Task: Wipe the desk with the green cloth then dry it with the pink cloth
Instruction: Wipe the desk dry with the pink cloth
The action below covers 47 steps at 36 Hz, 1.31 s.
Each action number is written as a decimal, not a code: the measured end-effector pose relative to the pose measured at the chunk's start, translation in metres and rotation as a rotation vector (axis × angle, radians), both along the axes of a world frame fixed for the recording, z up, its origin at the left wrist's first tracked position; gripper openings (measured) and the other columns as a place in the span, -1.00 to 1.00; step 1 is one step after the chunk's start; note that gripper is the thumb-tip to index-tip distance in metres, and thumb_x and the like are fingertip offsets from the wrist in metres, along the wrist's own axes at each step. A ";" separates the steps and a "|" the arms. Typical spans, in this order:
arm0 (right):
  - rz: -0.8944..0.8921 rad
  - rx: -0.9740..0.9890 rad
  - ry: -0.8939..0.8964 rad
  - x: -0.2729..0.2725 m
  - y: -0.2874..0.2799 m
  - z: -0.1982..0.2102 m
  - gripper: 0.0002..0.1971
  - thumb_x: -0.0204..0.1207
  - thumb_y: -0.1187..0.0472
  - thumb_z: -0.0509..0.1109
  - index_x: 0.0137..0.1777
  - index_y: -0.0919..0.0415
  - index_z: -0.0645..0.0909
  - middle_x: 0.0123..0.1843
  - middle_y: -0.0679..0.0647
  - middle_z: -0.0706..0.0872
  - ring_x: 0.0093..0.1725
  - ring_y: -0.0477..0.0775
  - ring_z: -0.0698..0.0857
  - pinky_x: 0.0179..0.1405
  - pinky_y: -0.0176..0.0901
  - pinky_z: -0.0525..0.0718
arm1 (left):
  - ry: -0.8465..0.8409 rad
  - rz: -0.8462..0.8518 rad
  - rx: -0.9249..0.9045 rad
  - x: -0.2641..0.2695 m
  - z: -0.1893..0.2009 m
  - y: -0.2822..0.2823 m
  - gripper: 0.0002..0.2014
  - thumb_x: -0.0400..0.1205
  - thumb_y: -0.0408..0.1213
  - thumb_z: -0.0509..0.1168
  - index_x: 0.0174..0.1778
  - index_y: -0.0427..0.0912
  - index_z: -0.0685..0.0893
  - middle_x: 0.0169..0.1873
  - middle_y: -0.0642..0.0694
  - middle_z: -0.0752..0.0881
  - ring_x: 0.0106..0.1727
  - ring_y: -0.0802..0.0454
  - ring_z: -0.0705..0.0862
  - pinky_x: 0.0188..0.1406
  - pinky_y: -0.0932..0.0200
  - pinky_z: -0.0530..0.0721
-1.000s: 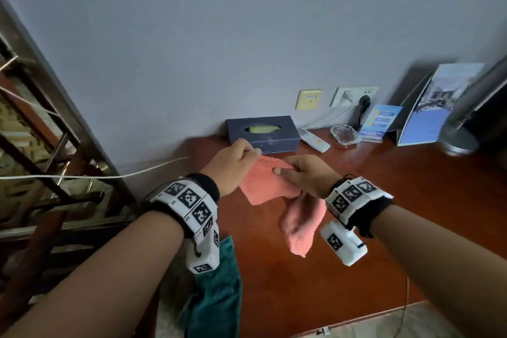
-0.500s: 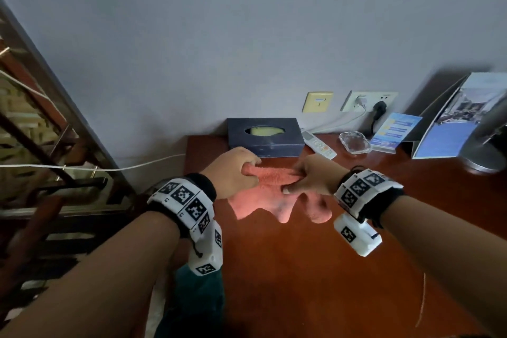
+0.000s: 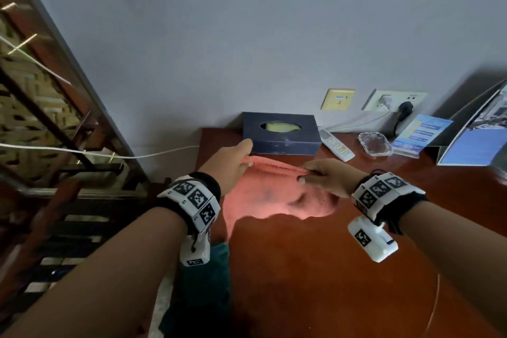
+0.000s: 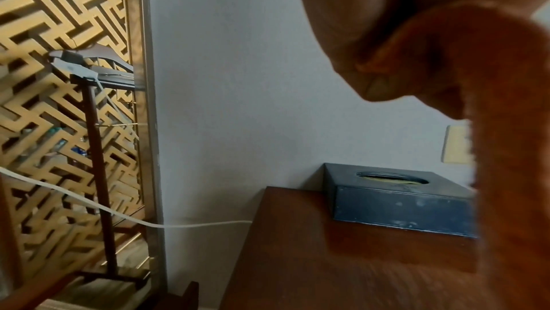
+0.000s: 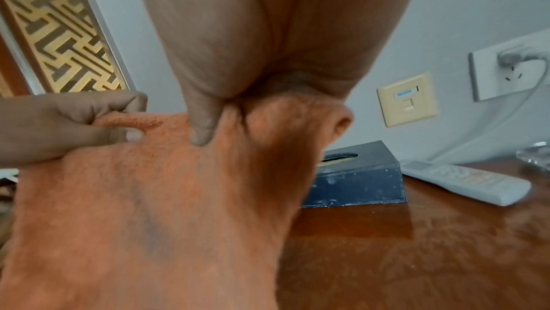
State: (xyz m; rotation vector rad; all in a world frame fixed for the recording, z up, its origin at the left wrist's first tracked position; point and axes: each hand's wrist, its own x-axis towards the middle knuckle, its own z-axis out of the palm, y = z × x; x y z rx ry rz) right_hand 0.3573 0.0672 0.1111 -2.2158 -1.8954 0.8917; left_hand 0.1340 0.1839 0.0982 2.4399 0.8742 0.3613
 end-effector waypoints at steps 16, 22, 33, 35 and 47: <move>0.064 -0.130 -0.142 0.018 -0.020 -0.003 -0.70 0.68 -0.01 0.20 -0.16 0.17 0.56 -0.34 -0.04 0.58 -0.39 -0.09 0.52 -0.37 -0.34 0.50 | 0.121 -0.112 -0.091 -0.021 -0.021 -0.010 -0.75 0.71 -0.14 0.15 -0.27 -0.12 0.47 -0.44 0.06 0.52 -0.38 0.11 0.53 -0.38 0.23 0.34; 0.067 -0.140 -0.124 0.023 -0.040 -0.010 -0.80 0.65 -0.01 0.27 -0.19 -0.01 0.56 -0.35 -0.13 0.62 -0.45 -0.22 0.54 -0.43 -0.46 0.46 | 0.146 -0.203 -0.249 -0.020 -0.037 -0.030 -0.75 0.72 -0.11 0.16 -0.22 -0.14 0.50 -0.35 0.04 0.59 -0.31 0.14 0.57 -0.33 0.35 0.40; -0.018 -0.290 -0.006 0.028 -0.037 -0.063 -0.69 0.72 0.28 0.12 0.35 0.06 0.56 0.21 0.00 0.71 0.08 -0.05 0.67 0.14 -0.25 0.58 | 0.254 -0.025 -0.446 0.004 -0.087 -0.029 -0.74 0.62 -0.35 0.20 0.19 -0.04 0.61 0.01 0.05 0.70 0.00 0.08 0.67 -0.10 0.30 0.53; -0.094 -0.246 0.007 0.034 -0.028 -0.074 -0.71 0.68 0.27 0.22 0.34 0.10 0.60 0.21 -0.03 0.70 0.05 -0.10 0.63 0.11 -0.32 0.52 | 0.238 0.063 -0.425 0.010 -0.098 -0.020 -0.75 0.60 -0.36 0.25 0.17 -0.08 0.63 0.04 0.01 0.71 0.05 0.05 0.66 -0.02 0.24 0.54; -0.424 -0.051 -0.052 0.066 0.030 -0.134 -0.77 0.62 0.13 0.29 0.15 0.15 0.72 0.07 0.12 0.76 0.04 0.10 0.69 -0.01 -0.17 0.57 | 0.283 0.391 -0.252 0.048 -0.143 0.038 -0.73 0.54 -0.19 0.39 0.13 0.04 0.57 -0.02 0.01 0.67 0.07 -0.05 0.66 0.10 -0.01 0.62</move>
